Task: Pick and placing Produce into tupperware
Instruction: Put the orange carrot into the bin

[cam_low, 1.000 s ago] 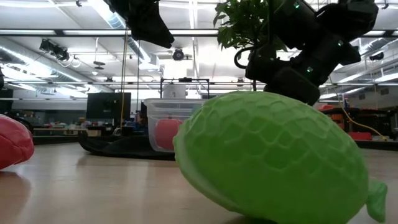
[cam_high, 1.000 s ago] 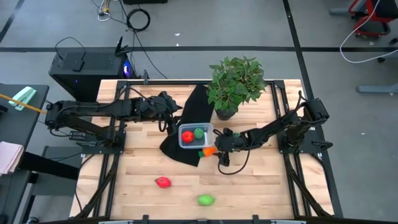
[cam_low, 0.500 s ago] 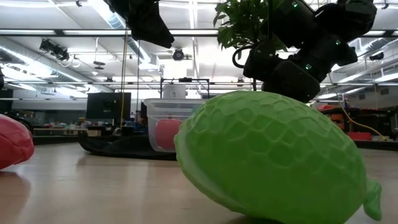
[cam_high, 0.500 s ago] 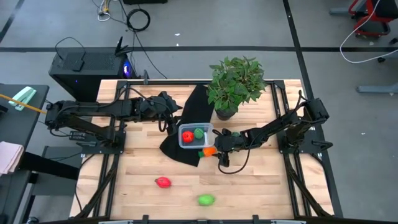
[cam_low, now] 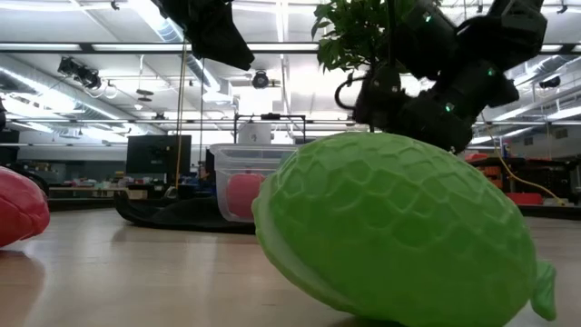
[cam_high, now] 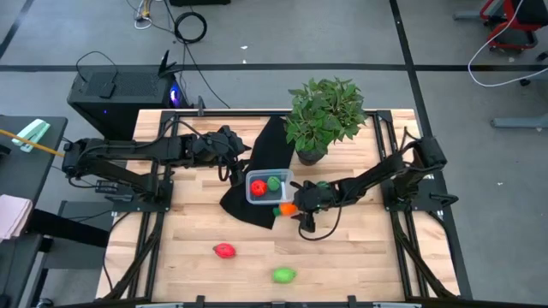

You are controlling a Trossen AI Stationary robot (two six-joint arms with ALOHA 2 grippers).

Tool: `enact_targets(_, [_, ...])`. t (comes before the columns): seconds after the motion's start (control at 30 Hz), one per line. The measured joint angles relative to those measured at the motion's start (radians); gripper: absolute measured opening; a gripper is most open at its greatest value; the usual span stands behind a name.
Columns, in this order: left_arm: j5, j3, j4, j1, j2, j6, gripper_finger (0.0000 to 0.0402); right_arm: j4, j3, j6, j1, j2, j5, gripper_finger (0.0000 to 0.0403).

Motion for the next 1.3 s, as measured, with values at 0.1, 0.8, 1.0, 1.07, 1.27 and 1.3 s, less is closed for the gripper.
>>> enact_targets(0.1, [0.000, 0.000, -0.001, 0.000, 0.000, -0.002, 0.0186, 0.028, 0.001, 0.032, 0.002, 0.029, 0.009, 0.0253])
enact_targets(0.8, [0.000, 0.000, -0.001, 0.000, 0.000, 0.001, 0.0188, 0.037, 0.000, 0.041, 0.007, 0.026, -0.001, 0.0162])
enact_targets(1.0, [0.000, 0.000, 0.000, 0.000, 0.000, 0.001, 0.0183, 0.036, 0.000, 0.040, 0.015, 0.024, -0.014, 0.0134])
enact_targets(1.07, [0.000, 0.000, -0.001, 0.000, 0.000, 0.001, 0.0184, 0.037, -0.001, 0.041, 0.022, 0.023, -0.016, 0.0130])
enact_targets(1.27, [0.000, 0.000, -0.001, 0.000, 0.000, 0.001, 0.0183, 0.025, -0.001, 0.041, 0.052, -0.008, -0.015, 0.0132])
enact_targets(1.3, [0.000, 0.000, -0.001, 0.000, 0.000, 0.001, 0.0183, 0.021, -0.001, 0.040, 0.058, -0.021, -0.010, 0.0132])
